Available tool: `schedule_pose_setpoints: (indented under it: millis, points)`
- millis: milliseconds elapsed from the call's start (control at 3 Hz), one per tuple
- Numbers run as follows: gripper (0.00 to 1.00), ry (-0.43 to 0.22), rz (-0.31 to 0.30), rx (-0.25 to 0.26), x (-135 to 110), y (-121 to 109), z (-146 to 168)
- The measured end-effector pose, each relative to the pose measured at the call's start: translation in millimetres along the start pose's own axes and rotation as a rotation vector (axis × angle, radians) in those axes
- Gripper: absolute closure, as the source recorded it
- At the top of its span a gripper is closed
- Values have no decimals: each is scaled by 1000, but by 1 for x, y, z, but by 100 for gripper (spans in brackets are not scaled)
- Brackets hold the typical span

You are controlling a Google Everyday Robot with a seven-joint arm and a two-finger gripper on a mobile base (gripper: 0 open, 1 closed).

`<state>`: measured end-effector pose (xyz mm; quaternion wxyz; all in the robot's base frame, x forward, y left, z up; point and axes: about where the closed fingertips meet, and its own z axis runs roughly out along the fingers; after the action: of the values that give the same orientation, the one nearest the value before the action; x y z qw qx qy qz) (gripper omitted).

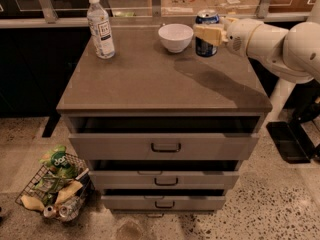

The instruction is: Pick pepsi can from white bowl and place on counter

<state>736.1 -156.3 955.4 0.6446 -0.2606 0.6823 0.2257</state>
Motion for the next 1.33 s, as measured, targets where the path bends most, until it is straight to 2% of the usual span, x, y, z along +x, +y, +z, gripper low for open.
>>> schedule_pose_setpoints:
  millis: [667,1000,1333]
  points:
    - [100,3,41,14,52,-3,-47]
    - [86,1,45,14,56,-4,-50]
    - [62,1,45,11,56,-2,-49]
